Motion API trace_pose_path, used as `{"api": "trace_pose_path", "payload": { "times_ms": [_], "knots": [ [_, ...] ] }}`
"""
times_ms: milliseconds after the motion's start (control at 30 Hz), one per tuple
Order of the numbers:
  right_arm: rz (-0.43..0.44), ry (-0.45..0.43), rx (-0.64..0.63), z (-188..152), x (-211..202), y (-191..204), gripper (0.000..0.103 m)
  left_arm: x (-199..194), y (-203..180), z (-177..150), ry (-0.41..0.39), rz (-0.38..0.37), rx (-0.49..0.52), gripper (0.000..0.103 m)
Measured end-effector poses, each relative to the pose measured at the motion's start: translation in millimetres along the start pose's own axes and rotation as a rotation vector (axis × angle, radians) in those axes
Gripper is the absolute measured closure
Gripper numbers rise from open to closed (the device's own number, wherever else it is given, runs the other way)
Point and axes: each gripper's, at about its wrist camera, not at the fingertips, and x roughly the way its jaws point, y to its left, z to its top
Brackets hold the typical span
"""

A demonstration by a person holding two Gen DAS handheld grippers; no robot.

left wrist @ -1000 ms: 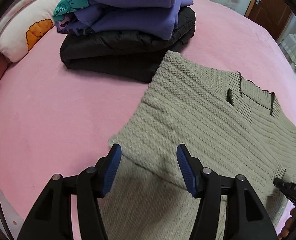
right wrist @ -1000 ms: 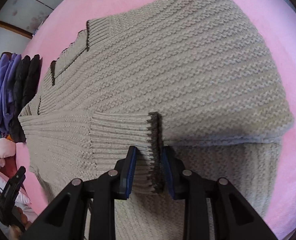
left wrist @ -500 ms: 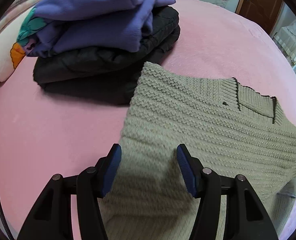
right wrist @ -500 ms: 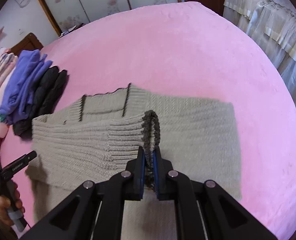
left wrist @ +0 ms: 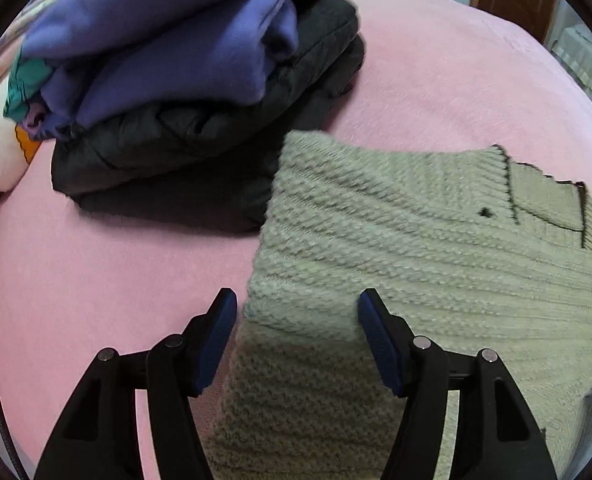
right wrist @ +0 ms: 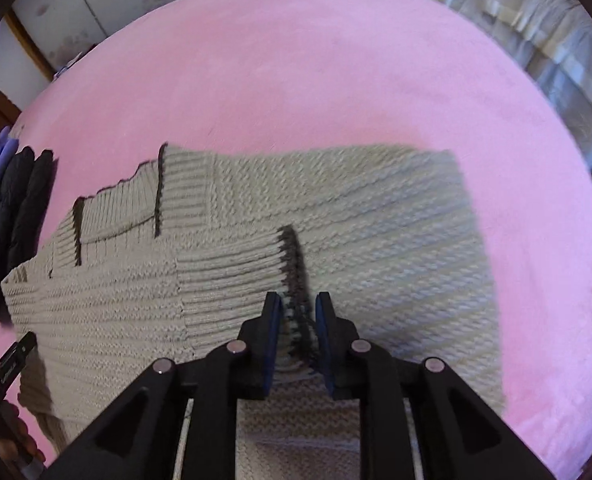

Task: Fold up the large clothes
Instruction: 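Grasp the folded cuff with the right tool, straighten it, then release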

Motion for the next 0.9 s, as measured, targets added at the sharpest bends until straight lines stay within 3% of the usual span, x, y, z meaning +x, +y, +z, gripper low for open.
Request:
{"api": "trace_pose_path", "payload": {
  "times_ms": [233, 433, 600, 633, 767, 900],
  "knots": [
    [0.131, -0.073, -0.109, -10.0, -25.8, 37.4, 0.085, -21.9, -34.7, 10.7, -0.111, -0.049, 0.094, 0.041],
    [0.14, -0.071, -0.239, -16.9, -6.3, 84.5, 0.085, 15.7, -51.4, 32.6, -0.095, 0.025, 0.147, 0.041],
    [-0.029, -0.043, -0.216, -13.3, 23.4, 61.0, 0.086, 39.4, -43.6, 43.6, -0.059, 0.027, 0.123, 0.039],
    [-0.046, -0.047, -0.2, -11.7, 24.7, 50.5, 0.09, 40.0, -45.0, 43.6, -0.061, 0.031, 0.131, 0.039],
    [-0.024, -0.035, -0.13, -7.5, 22.1, 16.0, 0.1, 37.3, -52.0, 40.9, -0.063, 0.044, 0.157, 0.039],
    [-0.02, 0.0, -0.097, -9.4, 12.0, 8.0, 0.098, 26.4, -54.8, 40.4, -0.01, 0.022, 0.134, 0.032]
  ]
}}
